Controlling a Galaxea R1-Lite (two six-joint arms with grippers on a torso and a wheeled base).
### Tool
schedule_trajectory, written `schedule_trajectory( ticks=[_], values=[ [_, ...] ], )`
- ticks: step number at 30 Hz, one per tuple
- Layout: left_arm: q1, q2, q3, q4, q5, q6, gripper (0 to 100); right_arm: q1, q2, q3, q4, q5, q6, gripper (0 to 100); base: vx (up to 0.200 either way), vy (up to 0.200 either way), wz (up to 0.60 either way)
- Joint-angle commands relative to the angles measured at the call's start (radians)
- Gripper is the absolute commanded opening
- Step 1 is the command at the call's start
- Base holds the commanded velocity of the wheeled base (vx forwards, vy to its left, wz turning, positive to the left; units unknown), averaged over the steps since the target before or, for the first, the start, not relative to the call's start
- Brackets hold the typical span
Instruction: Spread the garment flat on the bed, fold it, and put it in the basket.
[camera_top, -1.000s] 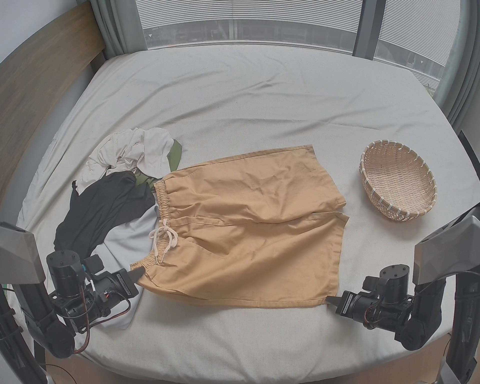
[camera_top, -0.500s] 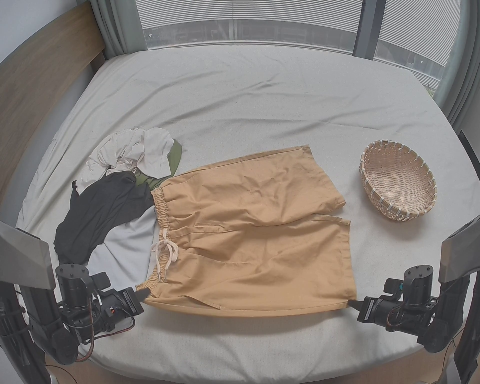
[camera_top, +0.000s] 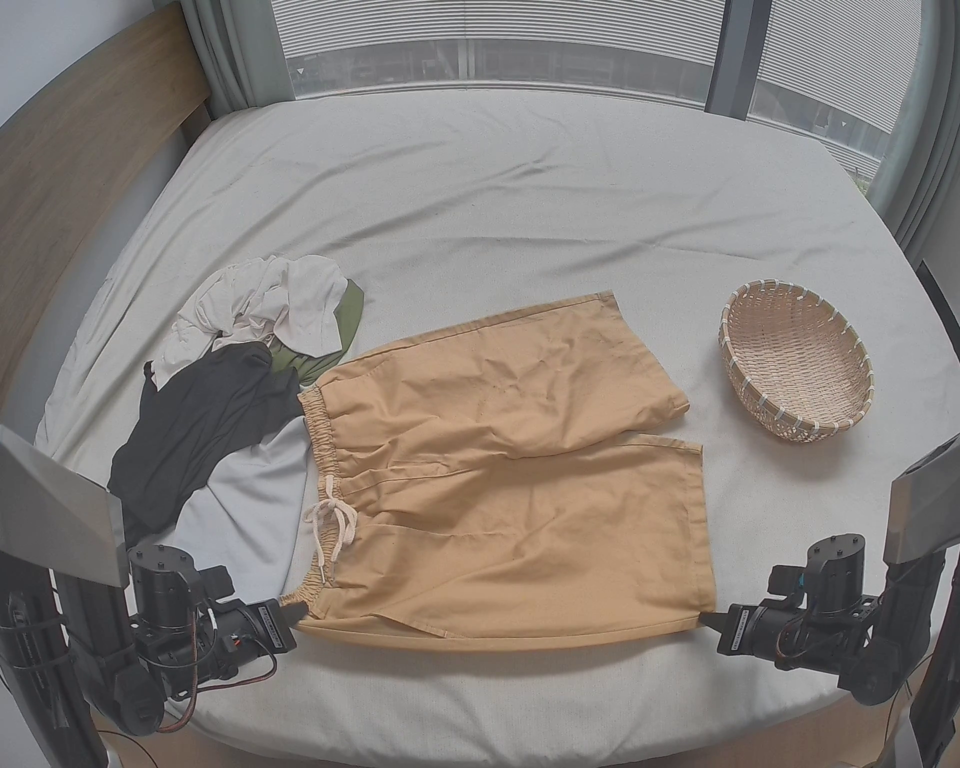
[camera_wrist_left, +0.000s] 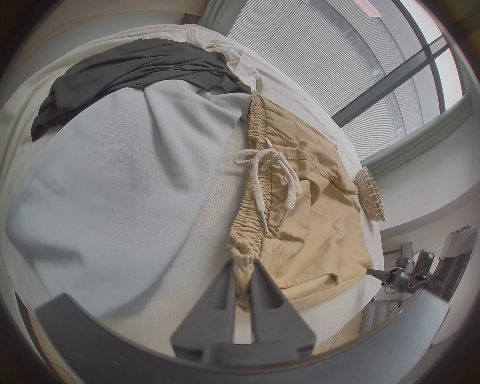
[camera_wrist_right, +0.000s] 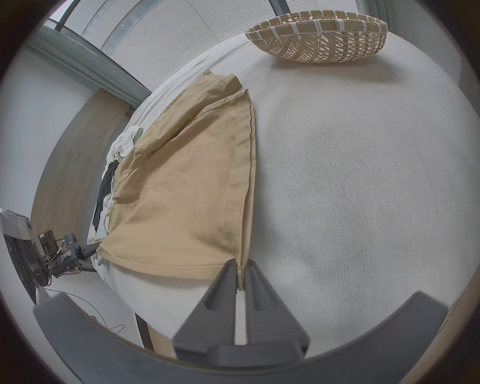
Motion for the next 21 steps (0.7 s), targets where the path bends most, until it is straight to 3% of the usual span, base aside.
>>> schedule_trajectory(
  ticks=[1, 10, 14, 17, 21],
  values=[
    [-0.008, 0.009, 0.018, 0.004, 0.003, 0.004, 0, 0.005, -0.05, 0.018, 0.042, 0.0, -0.012, 0, 0.0, 0.0, 0.0],
    [-0.037, -0.004, 0.018, 0.004, 0.004, 0.013, 0, 0.005, -0.121, 0.018, 0.099, 0.0, -0.033, 0, 0.0, 0.0, 0.0],
    [-0.029, -0.073, 0.013, -0.002, 0.001, 0.006, 0, 0.002, -0.127, 0.018, 0.036, 0.005, -0.027, 0, 0.0, 0.0, 0.0],
    [-0.017, -0.144, -0.005, -0.002, 0.0, -0.016, 0, -0.004, -0.124, 0.012, -0.11, 0.008, -0.026, 0, 0.0, 0.0, 0.0],
    [-0.005, -0.23, -0.058, -0.002, 0.0, -0.045, 0, -0.005, -0.168, -0.067, -0.121, 0.006, -0.026, 0, 0.0, 0.0, 0.0]
  ],
)
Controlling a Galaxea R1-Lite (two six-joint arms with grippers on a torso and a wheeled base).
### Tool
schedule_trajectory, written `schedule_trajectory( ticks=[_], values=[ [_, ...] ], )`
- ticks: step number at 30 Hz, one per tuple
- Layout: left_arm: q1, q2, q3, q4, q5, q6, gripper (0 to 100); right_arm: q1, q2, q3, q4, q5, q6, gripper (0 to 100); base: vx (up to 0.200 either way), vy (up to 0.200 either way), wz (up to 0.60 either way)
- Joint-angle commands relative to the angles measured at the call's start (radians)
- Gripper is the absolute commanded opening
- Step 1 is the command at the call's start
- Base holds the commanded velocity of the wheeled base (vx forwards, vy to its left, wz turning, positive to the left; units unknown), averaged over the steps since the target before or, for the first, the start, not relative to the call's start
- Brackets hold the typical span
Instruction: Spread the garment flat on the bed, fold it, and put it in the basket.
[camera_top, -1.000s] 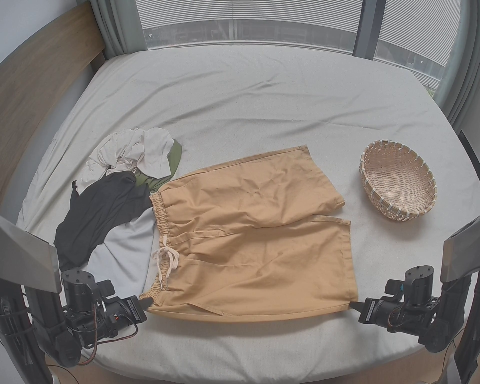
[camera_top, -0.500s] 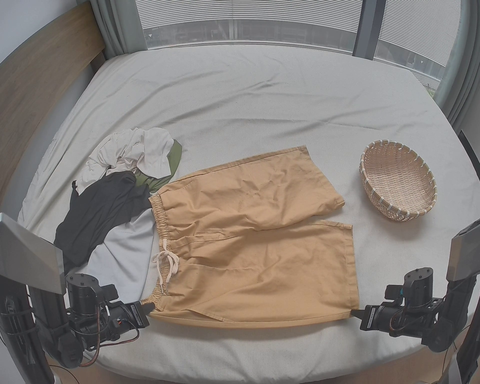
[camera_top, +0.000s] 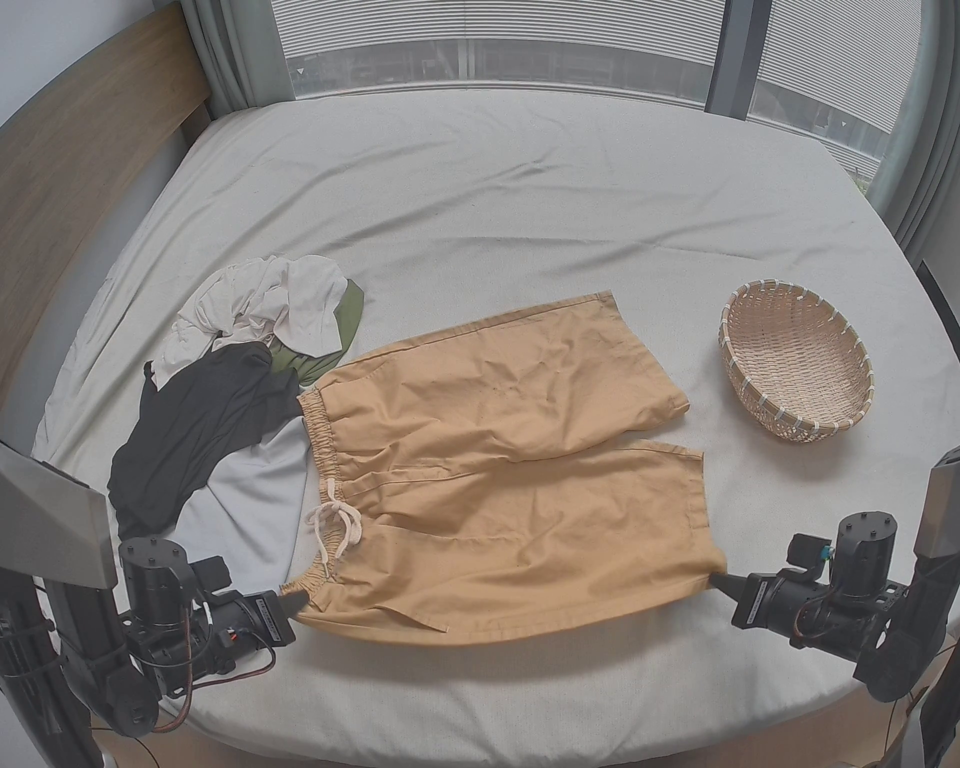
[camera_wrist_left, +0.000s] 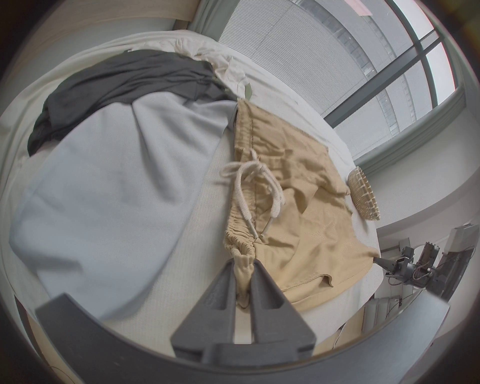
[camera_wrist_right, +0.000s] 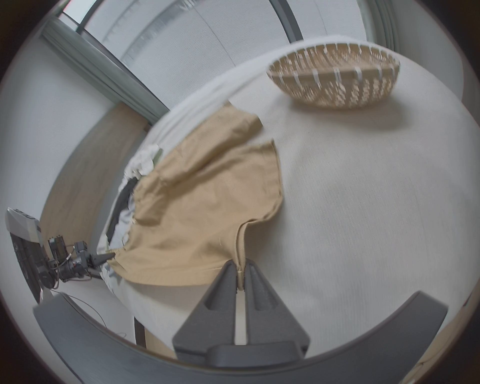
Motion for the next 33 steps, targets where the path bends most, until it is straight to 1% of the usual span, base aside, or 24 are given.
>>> schedule_trajectory(
  ticks=[1, 8, 14, 19, 25, 29, 33],
  values=[
    [0.019, -0.145, -0.059, -0.003, -0.001, -0.031, 0, -0.005, -0.057, -0.074, -0.013, 0.001, 0.002, 0, 0.0, 0.0, 0.0],
    [0.017, -0.231, -0.104, -0.003, 0.0, -0.037, 0, -0.005, -0.157, -0.215, -0.004, -0.002, 0.002, 0, 0.0, 0.0, 0.0],
    [0.019, -0.246, -0.145, -0.003, 0.0, -0.062, 0, -0.01, -0.189, -0.307, -0.003, -0.002, 0.002, 0, 0.0, 0.0, 0.0],
    [0.017, -0.246, -0.201, -0.001, 0.003, -0.071, 0, -0.028, -0.186, -0.402, 0.008, -0.001, 0.002, 0, 0.0, 0.0, 0.0],
    [0.019, -0.239, -0.227, -0.001, 0.005, -0.076, 0, -0.057, -0.154, -0.505, 0.031, 0.001, 0.002, 0, 0.0, 0.0, 0.0],
    [0.017, -0.237, -0.248, 0.0, 0.005, -0.116, 0, -0.061, -0.137, -0.559, 0.063, 0.006, 0.003, 0, 0.0, 0.0, 0.0],
    [0.016, -0.222, -0.271, 0.0, 0.006, -0.12, 0, -0.067, -0.102, -0.603, 0.083, 0.006, 0.003, 0, 0.0, 0.0, 0.0]
  ],
)
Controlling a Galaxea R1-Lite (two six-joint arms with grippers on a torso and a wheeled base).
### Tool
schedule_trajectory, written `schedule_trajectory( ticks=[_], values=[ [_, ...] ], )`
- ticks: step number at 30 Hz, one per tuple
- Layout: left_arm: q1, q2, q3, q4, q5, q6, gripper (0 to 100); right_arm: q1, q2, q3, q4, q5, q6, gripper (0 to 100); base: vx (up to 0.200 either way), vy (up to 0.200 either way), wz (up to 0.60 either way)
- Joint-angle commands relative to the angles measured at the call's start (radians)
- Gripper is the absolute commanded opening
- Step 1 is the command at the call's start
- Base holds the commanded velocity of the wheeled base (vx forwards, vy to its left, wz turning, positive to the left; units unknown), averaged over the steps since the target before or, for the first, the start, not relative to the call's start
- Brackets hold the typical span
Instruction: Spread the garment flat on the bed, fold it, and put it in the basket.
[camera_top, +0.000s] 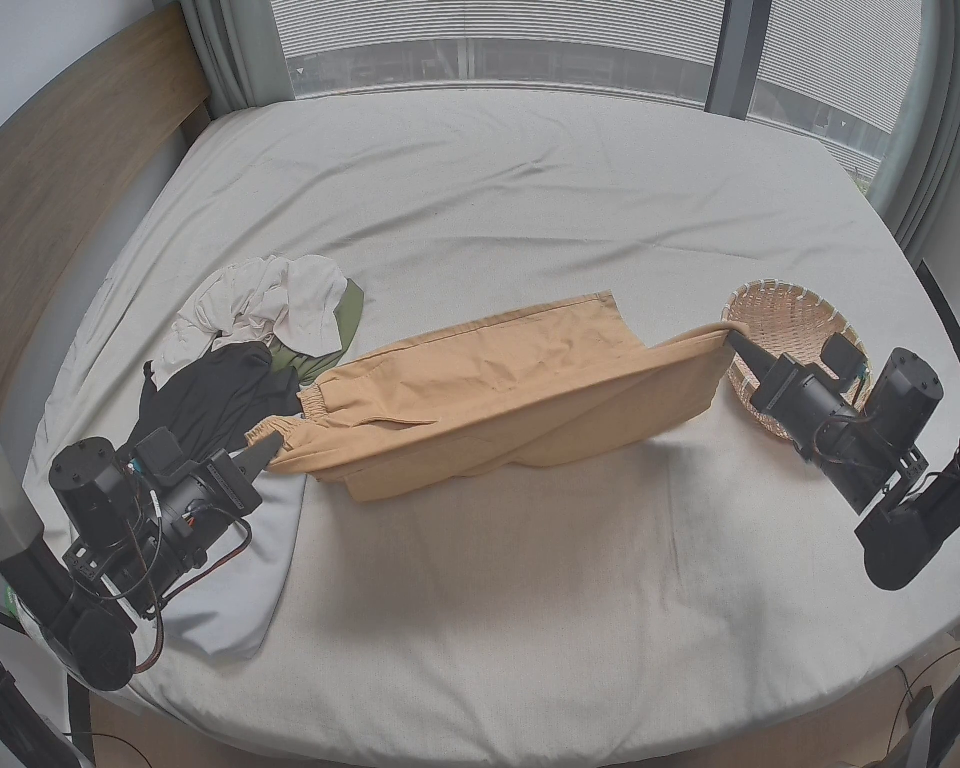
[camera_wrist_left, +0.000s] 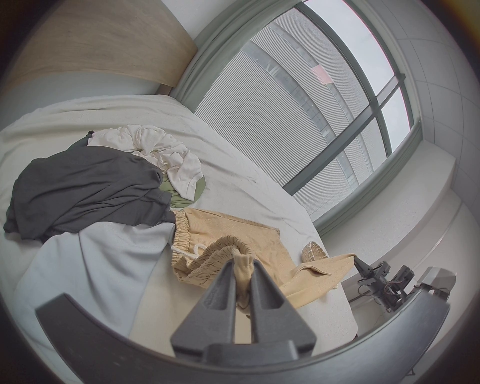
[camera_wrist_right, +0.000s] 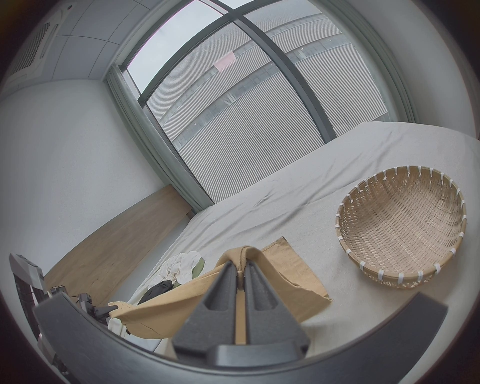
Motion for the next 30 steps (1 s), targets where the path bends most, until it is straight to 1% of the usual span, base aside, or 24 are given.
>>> schedule_trajectory(
  ticks=[1, 6, 12, 17, 25, 30],
  values=[
    [0.0, 0.024, -0.035, 0.0, 0.009, -0.004, 0, -0.009, 0.05, -0.057, 0.015, 0.0, -0.001, 0, 0.0, 0.0, 0.0],
    [0.0, 0.059, -0.076, 0.0, 0.049, -0.005, 0, -0.012, 0.091, -0.1, 0.023, 0.0, 0.0, 0, 0.0, 0.0, 0.0],
    [-0.001, 0.095, -0.107, 0.0, 0.054, -0.007, 0, -0.012, 0.133, -0.175, 0.044, 0.0, -0.001, 0, 0.0, 0.0, 0.0],
    [-0.003, 0.147, -0.145, 0.001, 0.089, -0.011, 0, -0.024, 0.199, -0.312, 0.104, 0.001, -0.001, 0, 0.0, 0.0, 0.0],
    [0.007, 0.199, -0.177, 0.004, 0.092, -0.017, 0, -0.024, 0.268, -0.471, 0.201, 0.001, -0.001, 0, 0.0, 0.0, 0.0],
    [0.014, 0.221, -0.208, 0.006, 0.094, -0.017, 0, -0.026, 0.308, -0.54, 0.227, 0.001, -0.001, 0, 0.0, 0.0, 0.0]
  ],
)
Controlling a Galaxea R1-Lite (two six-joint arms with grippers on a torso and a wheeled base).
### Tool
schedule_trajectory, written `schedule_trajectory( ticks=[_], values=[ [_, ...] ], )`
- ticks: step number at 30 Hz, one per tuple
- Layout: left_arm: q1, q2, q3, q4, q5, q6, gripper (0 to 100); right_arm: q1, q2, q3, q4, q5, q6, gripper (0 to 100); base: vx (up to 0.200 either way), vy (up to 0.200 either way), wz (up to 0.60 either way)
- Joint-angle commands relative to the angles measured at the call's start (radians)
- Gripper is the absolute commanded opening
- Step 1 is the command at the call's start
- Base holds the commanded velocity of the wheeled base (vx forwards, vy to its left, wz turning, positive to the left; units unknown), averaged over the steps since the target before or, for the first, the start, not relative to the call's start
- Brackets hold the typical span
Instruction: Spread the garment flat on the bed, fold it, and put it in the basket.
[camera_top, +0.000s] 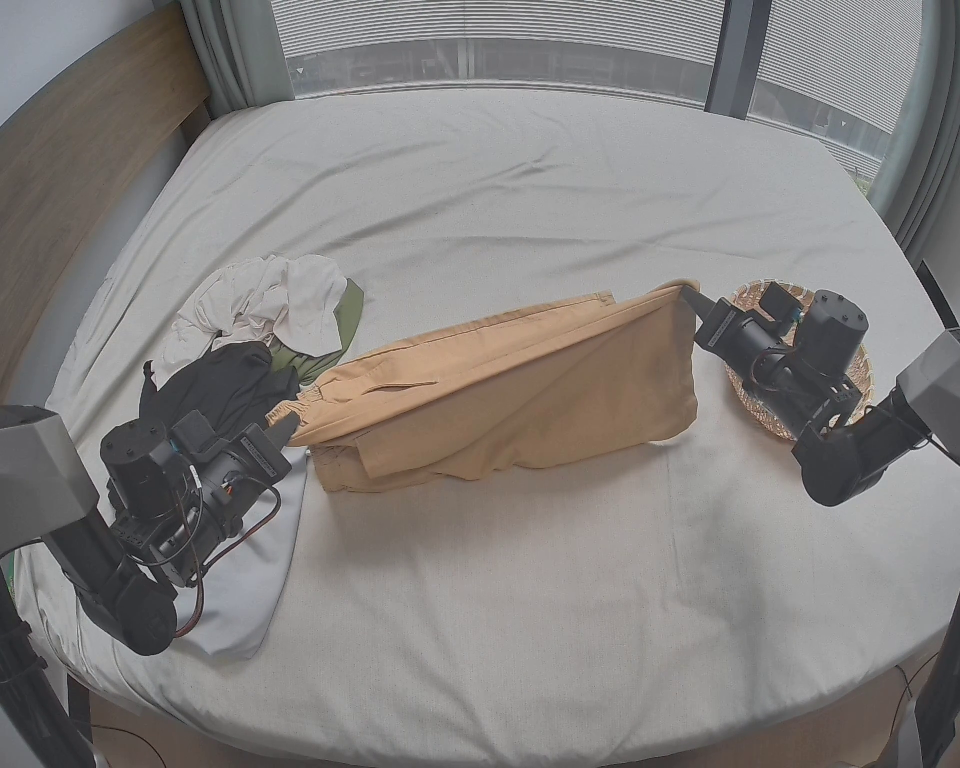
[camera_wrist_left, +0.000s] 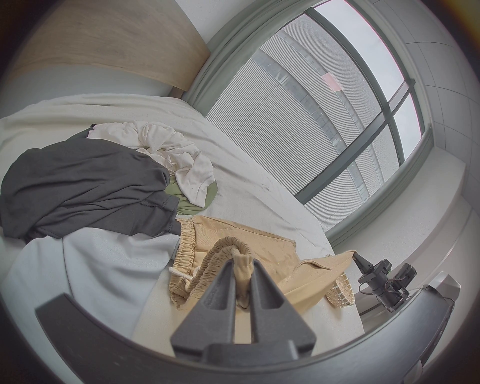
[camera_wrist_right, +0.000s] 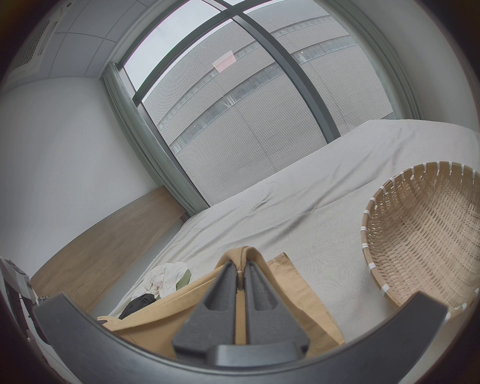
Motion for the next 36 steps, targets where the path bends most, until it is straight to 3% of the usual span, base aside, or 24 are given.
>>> schedule_trajectory(
  ticks=[1, 12, 13, 15, 16, 22, 26, 30, 36],
  values=[
    [0.016, 0.043, -0.038, 0.0, 0.002, -0.001, 0, -0.003, 0.068, -0.075, 0.014, -0.001, 0.0, 0, 0.0, 0.0, 0.0],
    [0.034, 0.058, -0.064, 0.0, 0.0, -0.001, 0, -0.007, 0.114, -0.17, 0.039, 0.001, -0.001, 0, 0.0, 0.0, 0.0],
    [0.034, 0.058, -0.066, 0.0, 0.0, -0.001, 100, -0.007, 0.114, -0.172, 0.039, 0.001, -0.001, 0, 0.0, 0.0, 0.0],
    [0.036, 0.072, -0.083, 0.0, 0.002, -0.002, 100, -0.012, 0.137, -0.193, 0.037, 0.005, -0.001, 0, 0.0, 0.0, 0.0],
    [0.04, 0.08, -0.092, 0.002, 0.002, -0.001, 100, -0.014, 0.147, -0.203, 0.037, 0.008, -0.001, 100, 0.0, 0.0, 0.0],
    [0.08, 0.088, -0.138, 0.005, 0.011, -0.002, 100, -0.026, 0.218, -0.344, 0.034, -0.021, 0.0, 100, 0.0, 0.0, 0.0],
    [0.091, 0.072, -0.129, 0.0, 0.045, -0.001, 100, -0.026, 0.203, -0.331, 0.033, -0.038, -0.001, 100, 0.0, 0.0, 0.0],
    [0.08, 0.009, -0.078, 0.004, 0.04, -0.001, 100, -0.023, 0.117, -0.212, 0.034, -0.042, -0.001, 100, 0.0, 0.0, 0.0],
    [-0.03, -0.053, 0.055, -0.004, 0.002, 0.002, 100, -0.012, -0.037, 0.146, 0.03, -0.036, 0.012, 100, 0.0, 0.0, 0.0]
  ],
)
